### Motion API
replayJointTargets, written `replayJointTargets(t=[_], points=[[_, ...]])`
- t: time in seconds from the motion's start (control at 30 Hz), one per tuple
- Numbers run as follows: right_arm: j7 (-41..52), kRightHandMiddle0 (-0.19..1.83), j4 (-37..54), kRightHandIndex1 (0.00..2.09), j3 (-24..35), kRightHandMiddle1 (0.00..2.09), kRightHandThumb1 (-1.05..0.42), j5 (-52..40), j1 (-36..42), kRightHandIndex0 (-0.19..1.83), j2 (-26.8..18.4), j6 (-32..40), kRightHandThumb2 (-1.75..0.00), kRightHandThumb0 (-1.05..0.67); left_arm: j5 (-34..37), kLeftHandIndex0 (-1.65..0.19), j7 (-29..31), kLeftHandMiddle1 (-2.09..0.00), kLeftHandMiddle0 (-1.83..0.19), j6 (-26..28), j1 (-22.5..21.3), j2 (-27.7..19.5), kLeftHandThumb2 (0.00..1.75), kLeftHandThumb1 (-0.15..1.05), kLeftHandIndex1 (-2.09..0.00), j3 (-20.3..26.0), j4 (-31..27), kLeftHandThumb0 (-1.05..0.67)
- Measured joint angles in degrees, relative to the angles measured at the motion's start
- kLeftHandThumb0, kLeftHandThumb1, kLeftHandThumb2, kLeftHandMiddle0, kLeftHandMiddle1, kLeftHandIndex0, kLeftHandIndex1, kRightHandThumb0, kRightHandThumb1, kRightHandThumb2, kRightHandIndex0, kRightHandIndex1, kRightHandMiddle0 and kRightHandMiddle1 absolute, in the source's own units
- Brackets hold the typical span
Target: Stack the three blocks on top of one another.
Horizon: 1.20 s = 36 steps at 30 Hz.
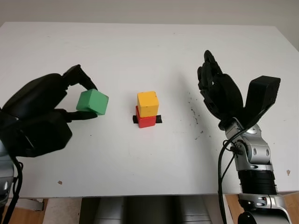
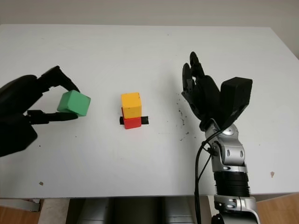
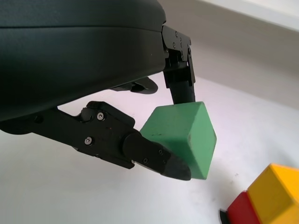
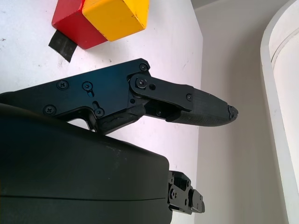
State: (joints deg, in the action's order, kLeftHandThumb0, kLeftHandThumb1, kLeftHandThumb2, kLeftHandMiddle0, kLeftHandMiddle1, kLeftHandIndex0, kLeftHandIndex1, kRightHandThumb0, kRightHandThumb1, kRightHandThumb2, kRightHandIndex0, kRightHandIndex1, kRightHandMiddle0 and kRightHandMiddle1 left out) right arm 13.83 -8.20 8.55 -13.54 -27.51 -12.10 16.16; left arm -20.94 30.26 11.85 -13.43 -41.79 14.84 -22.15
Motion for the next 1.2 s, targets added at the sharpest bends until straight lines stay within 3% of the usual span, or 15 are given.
replayJointTargets(t=[0.13,0.3,0.57,0.83,1.2], points=[[-0.2,-0.19,0.0,0.0,0.0,0.0,-1.05,0.0,0.0,-0.19,0.0,0.1,-0.64,-0.71,6.4,-0.4,-0.9,-0.05,-0.31,-1.7,-3.7,0.0,0.05,1.02,-1.29,1.2,4.7,-0.41],[-0.2,-0.19,0.0,0.0,-0.1,0.0,-1.05,0.0,0.0,-0.19,0.0,0.1,-0.63,-0.7,13.1,-0.48,-3.1,-0.03,-0.24,0.6,-8.4,2.2,0.05,1.01,-1.27,1.1,7.2,-0.45],[0.1,-0.19,0.0,0.0,-0.2,0.0,-1.05,0.0,0.0,-0.19,0.1,0.0,-0.63,-0.69,22.5,-0.4,-8.7,-0.04,-0.17,6.9,-13.2,13.9,0.06,1.04,-1.4,-2.9,7.6,-0.44],[0.1,-0.19,0.0,0.0,-0.1,0.0,-1.05,-0.2,0.1,-0.19,0.2,0.0,-0.63,-0.7,31.5,-0.38,-12.4,-0.03,-0.02,14.0,-13.7,22.8,0.06,1.04,-1.46,-4.3,8.0,-0.46],[0.6,-0.19,0.0,0.0,-0.1,0.0,-1.05,-0.4,0.1,-0.19,0.2,-0.1,-0.62,-0.7,32.1,-0.34,-17.4,-0.05,-0.02,12.9,-12.0,27.7,0.07,1.05,-1.52,-7.1,8.2,-0.43]])
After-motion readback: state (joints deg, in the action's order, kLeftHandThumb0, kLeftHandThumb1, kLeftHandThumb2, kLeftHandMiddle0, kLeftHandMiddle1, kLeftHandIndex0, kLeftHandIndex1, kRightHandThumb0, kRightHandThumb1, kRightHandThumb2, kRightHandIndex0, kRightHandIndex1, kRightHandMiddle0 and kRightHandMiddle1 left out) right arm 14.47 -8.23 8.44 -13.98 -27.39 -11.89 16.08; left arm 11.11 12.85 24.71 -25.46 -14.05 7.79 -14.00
